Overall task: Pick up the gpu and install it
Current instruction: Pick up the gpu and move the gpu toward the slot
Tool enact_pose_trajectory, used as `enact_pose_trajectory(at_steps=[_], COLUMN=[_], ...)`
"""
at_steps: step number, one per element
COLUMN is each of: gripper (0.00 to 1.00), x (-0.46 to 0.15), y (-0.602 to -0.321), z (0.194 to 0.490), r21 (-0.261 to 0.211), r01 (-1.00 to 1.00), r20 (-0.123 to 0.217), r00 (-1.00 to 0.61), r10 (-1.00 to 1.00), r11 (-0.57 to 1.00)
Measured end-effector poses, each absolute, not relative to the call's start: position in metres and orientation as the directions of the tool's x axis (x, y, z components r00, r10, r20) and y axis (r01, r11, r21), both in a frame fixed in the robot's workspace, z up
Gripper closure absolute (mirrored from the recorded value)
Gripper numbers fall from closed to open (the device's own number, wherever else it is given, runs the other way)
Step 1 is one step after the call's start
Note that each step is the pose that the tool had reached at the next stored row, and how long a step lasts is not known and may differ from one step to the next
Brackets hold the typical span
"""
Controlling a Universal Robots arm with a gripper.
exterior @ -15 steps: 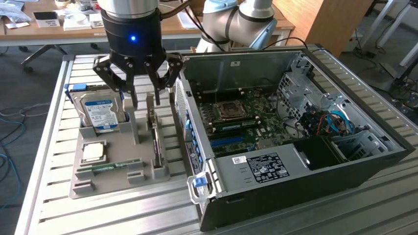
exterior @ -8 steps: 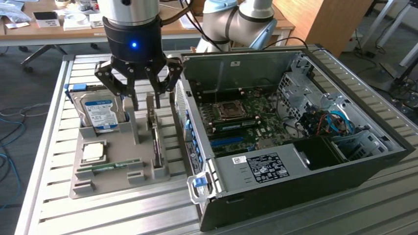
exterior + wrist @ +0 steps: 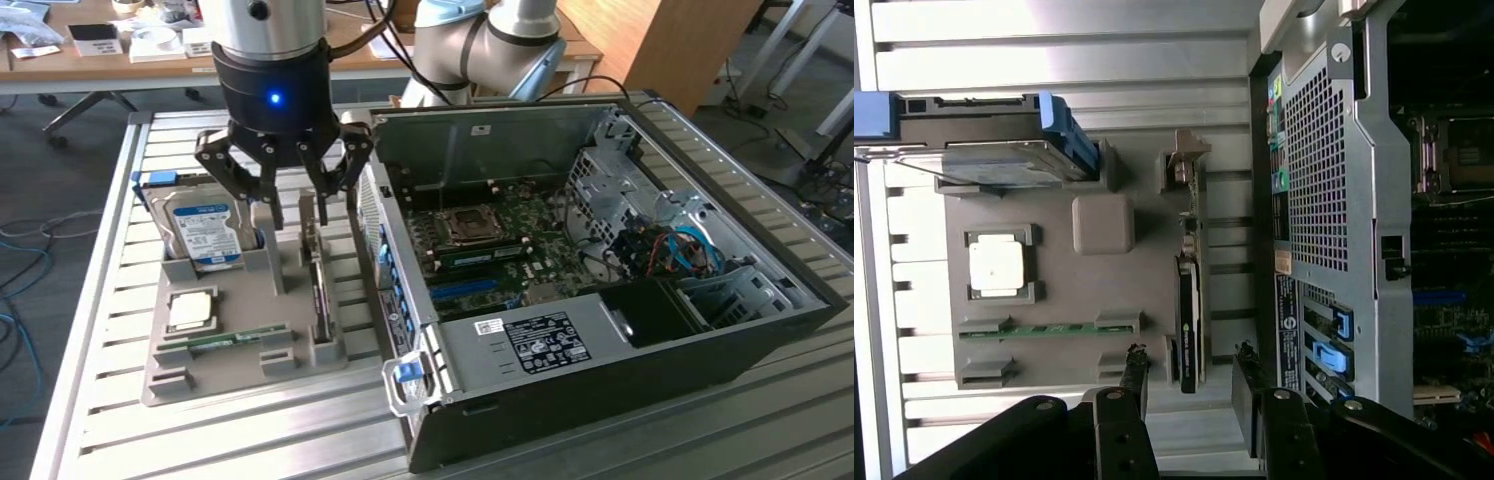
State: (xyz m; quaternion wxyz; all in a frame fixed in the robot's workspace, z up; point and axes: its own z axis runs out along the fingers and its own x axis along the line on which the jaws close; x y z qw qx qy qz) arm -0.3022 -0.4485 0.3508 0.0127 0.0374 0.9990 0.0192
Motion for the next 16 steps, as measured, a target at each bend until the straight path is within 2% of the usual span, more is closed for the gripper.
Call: enact_pose_trajectory(at_steps=[16], gripper=[0.53], x=[-0.3022], y=[-0.4485], z=[0.3440], r21=[0.039], r01=[0.074], r20=[-0.024], r00=[-0.997], r10=[0.075], r11=[0.996])
